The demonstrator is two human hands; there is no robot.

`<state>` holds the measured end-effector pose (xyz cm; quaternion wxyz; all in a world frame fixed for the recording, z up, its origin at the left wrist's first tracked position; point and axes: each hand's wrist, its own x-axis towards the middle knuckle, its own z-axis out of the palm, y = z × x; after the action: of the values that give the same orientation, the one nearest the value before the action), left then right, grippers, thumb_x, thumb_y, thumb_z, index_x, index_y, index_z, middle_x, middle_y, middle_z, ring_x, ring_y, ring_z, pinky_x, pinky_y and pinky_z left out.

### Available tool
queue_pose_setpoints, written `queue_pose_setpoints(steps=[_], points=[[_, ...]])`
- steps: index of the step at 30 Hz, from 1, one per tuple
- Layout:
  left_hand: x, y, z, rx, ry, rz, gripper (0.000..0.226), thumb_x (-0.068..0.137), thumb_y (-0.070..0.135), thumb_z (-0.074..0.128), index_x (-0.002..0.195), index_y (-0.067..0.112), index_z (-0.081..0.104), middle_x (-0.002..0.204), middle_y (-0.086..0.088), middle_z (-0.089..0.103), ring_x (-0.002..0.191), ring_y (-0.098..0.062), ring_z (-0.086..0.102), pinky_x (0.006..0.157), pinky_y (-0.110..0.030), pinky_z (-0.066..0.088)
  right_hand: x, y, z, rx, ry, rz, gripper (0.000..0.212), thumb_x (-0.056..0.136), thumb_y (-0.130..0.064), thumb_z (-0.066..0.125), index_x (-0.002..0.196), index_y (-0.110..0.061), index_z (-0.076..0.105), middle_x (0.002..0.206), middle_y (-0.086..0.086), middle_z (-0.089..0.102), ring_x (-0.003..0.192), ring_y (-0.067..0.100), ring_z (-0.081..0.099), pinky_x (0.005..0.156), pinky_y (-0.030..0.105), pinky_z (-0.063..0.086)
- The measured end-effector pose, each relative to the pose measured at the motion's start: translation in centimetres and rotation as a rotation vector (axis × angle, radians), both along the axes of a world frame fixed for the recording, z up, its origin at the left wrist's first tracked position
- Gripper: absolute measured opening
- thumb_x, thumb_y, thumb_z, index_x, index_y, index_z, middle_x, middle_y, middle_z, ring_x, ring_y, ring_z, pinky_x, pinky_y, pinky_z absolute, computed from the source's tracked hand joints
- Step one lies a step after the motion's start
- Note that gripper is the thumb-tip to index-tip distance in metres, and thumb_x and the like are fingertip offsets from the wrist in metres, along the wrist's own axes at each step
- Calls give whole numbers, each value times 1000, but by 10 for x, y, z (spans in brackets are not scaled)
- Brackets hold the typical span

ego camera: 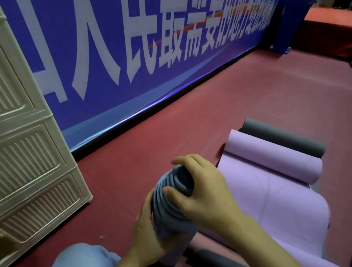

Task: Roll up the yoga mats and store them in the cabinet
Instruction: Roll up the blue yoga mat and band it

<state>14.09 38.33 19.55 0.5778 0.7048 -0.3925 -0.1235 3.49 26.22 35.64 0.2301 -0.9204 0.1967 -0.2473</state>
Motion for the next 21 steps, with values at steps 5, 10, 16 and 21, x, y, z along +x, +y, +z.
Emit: queue_pose_setpoints(steps=[5, 10, 16, 21], points=[[-7, -4, -5, 17, 54, -19, 121, 52, 57, 94, 153, 24, 36, 148, 16, 53, 134, -6, 55, 104, -35, 52, 6, 0, -35, -109, 79, -74, 45, 81, -49, 62, 121, -27, 63, 117, -11, 58, 107, 17, 53, 88, 36, 49], [1, -10, -5, 4, 86, -23, 122, 57, 54, 93, 155, 15, 30, 155, 6, 45, 142, -15, 47, 113, -31, 42, 21, 7, -67, -150, 6, -133, 41, 86, -42, 62, 120, -20, 66, 122, -5, 61, 113, 20, 53, 98, 36, 44], [6, -12, -7, 30, 114, 63, 109, 59, 39, 92, 152, 28, 38, 147, 7, 55, 135, -15, 55, 107, -53, 48, 36, 8, -69, -153, 62, -169, 37, 85, -44, 59, 114, -23, 65, 117, -5, 61, 112, 24, 54, 96, 42, 45], [1, -9, 12, -52, 160, 163, 108, 50, 47, 92, 146, 24, 49, 135, 13, 64, 126, -8, 61, 103, -44, 53, 50, 3, -46, -239, 55, -39, 26, 88, -36, 55, 99, -17, 67, 102, -2, 67, 93, 25, 58, 83, 40, 48]])
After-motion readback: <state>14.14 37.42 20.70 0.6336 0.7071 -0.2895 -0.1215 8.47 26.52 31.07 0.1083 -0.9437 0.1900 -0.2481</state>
